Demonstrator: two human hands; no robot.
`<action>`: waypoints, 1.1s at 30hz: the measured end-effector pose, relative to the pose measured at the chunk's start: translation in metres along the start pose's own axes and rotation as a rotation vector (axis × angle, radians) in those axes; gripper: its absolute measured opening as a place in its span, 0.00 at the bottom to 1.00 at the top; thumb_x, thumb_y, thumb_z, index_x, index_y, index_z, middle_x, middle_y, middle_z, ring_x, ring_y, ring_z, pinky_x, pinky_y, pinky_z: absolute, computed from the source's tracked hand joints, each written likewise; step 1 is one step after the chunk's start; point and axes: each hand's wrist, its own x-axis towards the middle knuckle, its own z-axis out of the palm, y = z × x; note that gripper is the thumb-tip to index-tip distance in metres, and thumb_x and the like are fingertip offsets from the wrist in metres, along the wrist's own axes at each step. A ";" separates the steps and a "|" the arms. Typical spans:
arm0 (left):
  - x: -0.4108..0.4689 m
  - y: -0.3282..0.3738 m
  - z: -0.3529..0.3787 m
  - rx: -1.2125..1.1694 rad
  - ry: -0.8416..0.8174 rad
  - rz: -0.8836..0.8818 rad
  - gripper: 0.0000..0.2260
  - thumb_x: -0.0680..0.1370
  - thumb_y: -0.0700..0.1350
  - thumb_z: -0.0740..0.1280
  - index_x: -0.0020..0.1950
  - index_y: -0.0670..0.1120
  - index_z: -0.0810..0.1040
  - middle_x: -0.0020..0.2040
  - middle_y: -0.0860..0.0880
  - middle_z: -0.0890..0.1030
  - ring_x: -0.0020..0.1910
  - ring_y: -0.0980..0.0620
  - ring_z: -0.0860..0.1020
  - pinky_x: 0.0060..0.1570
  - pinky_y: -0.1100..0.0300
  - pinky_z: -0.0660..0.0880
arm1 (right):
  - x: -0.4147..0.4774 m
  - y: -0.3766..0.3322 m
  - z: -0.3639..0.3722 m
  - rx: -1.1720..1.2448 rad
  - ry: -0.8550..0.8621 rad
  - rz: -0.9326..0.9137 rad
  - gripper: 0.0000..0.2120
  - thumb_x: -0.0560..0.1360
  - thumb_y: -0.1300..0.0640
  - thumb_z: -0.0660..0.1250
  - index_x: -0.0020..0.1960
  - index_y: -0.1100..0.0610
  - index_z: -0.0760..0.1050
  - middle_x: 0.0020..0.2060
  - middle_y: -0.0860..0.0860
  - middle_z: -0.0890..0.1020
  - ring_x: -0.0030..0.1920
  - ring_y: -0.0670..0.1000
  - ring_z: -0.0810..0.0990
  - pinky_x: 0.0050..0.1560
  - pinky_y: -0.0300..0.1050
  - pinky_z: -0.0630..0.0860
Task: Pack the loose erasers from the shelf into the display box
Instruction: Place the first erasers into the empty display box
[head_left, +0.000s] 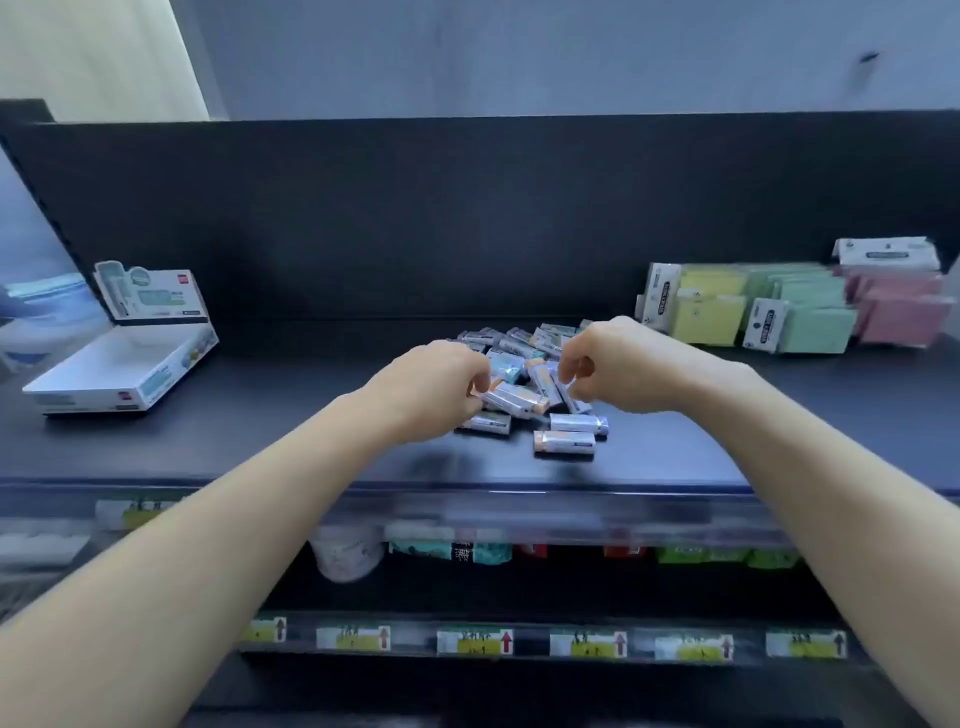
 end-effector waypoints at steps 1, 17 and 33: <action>0.005 0.001 0.001 0.010 -0.020 -0.019 0.08 0.78 0.44 0.63 0.55 0.47 0.77 0.55 0.50 0.77 0.54 0.48 0.74 0.53 0.56 0.72 | 0.005 0.001 0.002 -0.009 -0.013 -0.007 0.09 0.75 0.59 0.66 0.54 0.54 0.80 0.44 0.48 0.75 0.46 0.52 0.76 0.48 0.43 0.74; 0.033 0.000 0.014 0.032 -0.121 -0.056 0.06 0.74 0.41 0.66 0.50 0.48 0.77 0.46 0.53 0.70 0.49 0.50 0.71 0.51 0.54 0.72 | 0.053 0.003 0.028 -0.089 -0.160 -0.182 0.15 0.70 0.52 0.69 0.50 0.63 0.79 0.45 0.59 0.83 0.45 0.60 0.79 0.38 0.44 0.68; 0.009 -0.008 -0.001 -0.416 0.041 -0.221 0.04 0.71 0.37 0.65 0.41 0.45 0.74 0.34 0.52 0.78 0.32 0.56 0.71 0.30 0.71 0.66 | 0.048 -0.005 0.027 -0.113 -0.165 -0.151 0.12 0.76 0.55 0.57 0.37 0.59 0.66 0.32 0.54 0.70 0.36 0.56 0.69 0.30 0.45 0.62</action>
